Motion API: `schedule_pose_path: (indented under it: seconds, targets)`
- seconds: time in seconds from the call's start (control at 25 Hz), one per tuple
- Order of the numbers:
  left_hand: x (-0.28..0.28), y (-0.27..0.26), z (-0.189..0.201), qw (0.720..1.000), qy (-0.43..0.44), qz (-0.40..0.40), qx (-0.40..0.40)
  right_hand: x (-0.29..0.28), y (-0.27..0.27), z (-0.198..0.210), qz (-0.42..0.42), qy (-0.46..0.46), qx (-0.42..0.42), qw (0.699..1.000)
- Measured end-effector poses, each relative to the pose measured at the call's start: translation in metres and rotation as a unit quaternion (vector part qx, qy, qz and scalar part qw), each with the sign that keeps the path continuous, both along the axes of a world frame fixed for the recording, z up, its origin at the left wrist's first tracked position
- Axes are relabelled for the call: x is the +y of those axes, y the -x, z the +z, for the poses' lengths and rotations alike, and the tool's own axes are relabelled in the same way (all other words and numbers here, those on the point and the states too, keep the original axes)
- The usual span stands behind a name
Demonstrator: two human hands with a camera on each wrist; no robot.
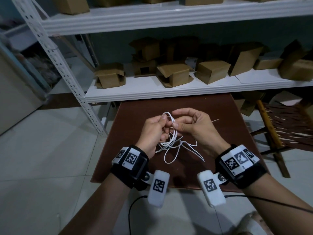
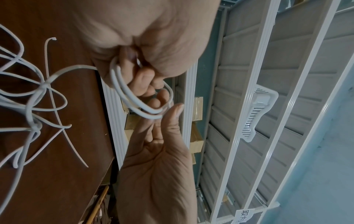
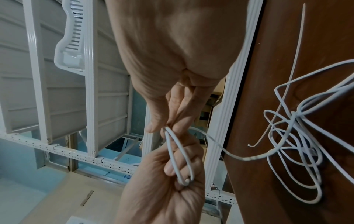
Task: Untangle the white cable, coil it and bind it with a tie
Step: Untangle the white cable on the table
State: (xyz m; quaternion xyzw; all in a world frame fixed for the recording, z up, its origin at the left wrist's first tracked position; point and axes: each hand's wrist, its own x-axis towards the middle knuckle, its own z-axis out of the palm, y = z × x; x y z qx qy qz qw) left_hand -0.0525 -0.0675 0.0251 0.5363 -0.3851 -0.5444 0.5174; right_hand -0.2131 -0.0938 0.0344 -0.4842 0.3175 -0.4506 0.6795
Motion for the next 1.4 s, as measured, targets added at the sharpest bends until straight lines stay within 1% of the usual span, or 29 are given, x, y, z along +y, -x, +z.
schedule_pose_path:
  seconds: [0.08, 0.16, 0.2, 0.24, 0.28, 0.36, 0.4, 0.44, 0.52, 0.6, 0.64, 0.72, 0.76, 0.8, 0.84, 0.88, 0.96, 1.04, 1.12, 1.24, 1.4]
  targets:
    - [0.0, -0.001, 0.0, 1.0, -0.004, 0.004, -0.012, 0.0, -0.001, 0.001, -0.001, 0.009, 0.019, 1.0]
    - [-0.001, -0.001, 0.001, 1.0, -0.011, 0.004, 0.01, 0.0, -0.001, 0.002, -0.016, 0.013, 0.03, 0.999]
    - [-0.002, -0.001, 0.002, 0.999, -0.019, 0.003, 0.048, -0.001, -0.001, 0.002, -0.033, 0.01, 0.024, 0.999]
    - [-0.002, -0.001, 0.004, 0.994, -0.031, -0.001, 0.107, -0.002, 0.0, 0.002, -0.052, 0.008, 0.013, 0.999]
    - [-0.003, -0.002, 0.007, 0.983, -0.046, -0.009, 0.179, -0.002, 0.001, 0.002, -0.072, 0.006, 0.0, 0.997]
    - [-0.004, -0.006, 0.011, 0.949, -0.063, -0.032, 0.307, -0.005, 0.002, 0.002, -0.109, -0.002, -0.024, 0.994]
    - [-0.004, -0.007, 0.012, 0.936, -0.06, -0.042, 0.345, -0.006, 0.003, 0.002, -0.124, -0.006, -0.032, 0.992]
    - [-0.003, -0.008, 0.013, 0.928, -0.053, -0.048, 0.365, -0.007, 0.004, 0.002, -0.137, -0.011, -0.037, 0.99]
    - [-0.001, -0.006, 0.014, 0.927, -0.045, -0.051, 0.369, -0.007, 0.004, 0.003, -0.155, -0.015, -0.046, 0.987]
    - [0.0, -0.003, 0.013, 0.934, -0.048, -0.047, 0.352, -0.005, 0.004, 0.003, -0.163, -0.017, -0.056, 0.985]
    - [0.0, -0.002, 0.012, 0.944, -0.048, -0.043, 0.322, -0.005, 0.004, 0.003, -0.164, -0.017, -0.064, 0.984]
    - [-0.001, -0.002, 0.008, 0.97, -0.035, -0.042, 0.238, -0.005, 0.004, 0.004, -0.16, -0.015, -0.071, 0.984]
    - [-0.001, -0.002, 0.006, 0.977, -0.026, -0.04, 0.209, -0.005, 0.004, 0.004, -0.155, -0.014, -0.072, 0.985]
    - [-0.001, -0.002, 0.004, 0.978, -0.023, -0.031, 0.203, -0.005, 0.004, 0.005, -0.148, -0.016, -0.073, 0.986]
    - [-0.001, -0.002, 0.003, 0.974, -0.025, -0.018, 0.223, -0.005, 0.004, 0.005, -0.142, -0.02, -0.074, 0.987]
    - [-0.002, -0.003, 0.003, 0.965, -0.027, -0.002, 0.26, -0.004, 0.004, 0.005, -0.135, -0.024, -0.075, 0.988]
    - [-0.003, -0.007, 0.005, 0.939, -0.013, 0.022, 0.342, -0.003, 0.003, 0.005, -0.122, -0.027, -0.073, 0.989]
    - [-0.005, -0.012, 0.007, 0.916, 0.017, 0.03, 0.4, -0.002, 0.003, 0.006, -0.111, -0.025, -0.065, 0.991]
    - [-0.005, -0.015, 0.01, 0.9, 0.032, 0.033, 0.434, -0.001, 0.003, 0.007, -0.091, -0.022, -0.055, 0.994]
    - [-0.006, -0.015, 0.015, 0.882, 0.032, 0.051, 0.467, 0.0, 0.004, 0.007, -0.063, -0.012, -0.028, 0.998]
    - [-0.005, -0.017, 0.019, 0.851, 0.04, 0.094, 0.516, -0.001, 0.004, 0.001, -0.04, 0.001, 0.051, 0.998]
